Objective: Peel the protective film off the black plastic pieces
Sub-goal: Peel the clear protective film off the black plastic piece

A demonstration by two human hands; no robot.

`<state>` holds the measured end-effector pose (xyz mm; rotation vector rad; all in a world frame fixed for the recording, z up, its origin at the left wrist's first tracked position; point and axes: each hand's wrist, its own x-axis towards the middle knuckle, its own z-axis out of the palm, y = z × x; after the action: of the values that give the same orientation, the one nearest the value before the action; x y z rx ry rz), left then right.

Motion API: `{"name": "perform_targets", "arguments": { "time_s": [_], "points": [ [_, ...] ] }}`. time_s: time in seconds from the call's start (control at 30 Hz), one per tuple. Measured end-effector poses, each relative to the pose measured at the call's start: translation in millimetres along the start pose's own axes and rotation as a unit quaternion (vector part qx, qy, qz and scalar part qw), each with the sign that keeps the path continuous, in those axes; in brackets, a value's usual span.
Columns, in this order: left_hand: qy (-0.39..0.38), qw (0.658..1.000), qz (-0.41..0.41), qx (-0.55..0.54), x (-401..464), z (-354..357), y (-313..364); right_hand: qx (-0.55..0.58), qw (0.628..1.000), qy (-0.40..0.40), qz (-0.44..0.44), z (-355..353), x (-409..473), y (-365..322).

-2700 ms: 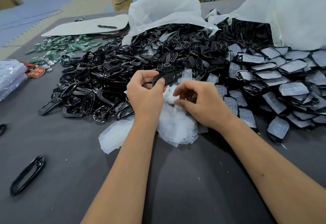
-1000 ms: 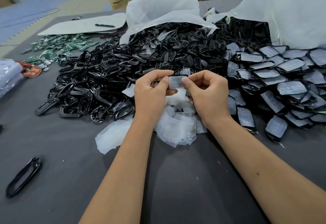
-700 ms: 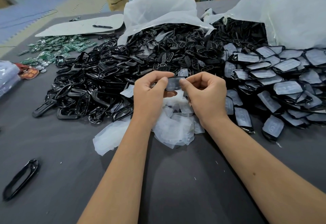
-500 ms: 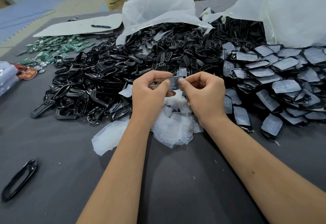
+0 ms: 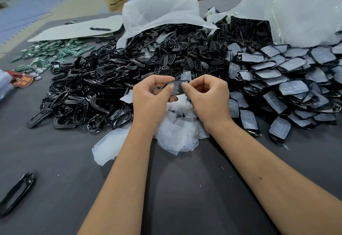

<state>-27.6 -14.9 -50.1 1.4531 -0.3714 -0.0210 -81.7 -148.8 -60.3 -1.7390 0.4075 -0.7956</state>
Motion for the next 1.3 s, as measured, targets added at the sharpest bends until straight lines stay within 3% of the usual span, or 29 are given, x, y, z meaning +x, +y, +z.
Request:
{"name": "perform_targets", "arguments": {
  "time_s": [0.13, 0.23, 0.43, 0.83, 1.3],
  "points": [
    [0.001, 1.000, -0.006, -0.015, 0, 0, 4, 0.047, 0.999, -0.008, 0.021, -1, 1, -2],
    [-0.003, 1.000, -0.011, -0.025, -1, -1, 7, 0.133, 0.988, -0.059, 0.060, -4, 3, -3],
    [-0.021, 1.000, -0.010, -0.017, -3, -1, 10, 0.162, 0.980, -0.095, 0.069, -5, 4, -3],
    [-0.019, 1.000, -0.012, 0.001, -4, 0, 9, 0.155, 0.983, -0.065, 0.071, -4, 1, -5],
    [-0.024, 0.999, -0.040, -0.011, -3, -2, 11, 0.049, 0.997, -0.056, -0.007, -3, -4, -6]
  ]
}}
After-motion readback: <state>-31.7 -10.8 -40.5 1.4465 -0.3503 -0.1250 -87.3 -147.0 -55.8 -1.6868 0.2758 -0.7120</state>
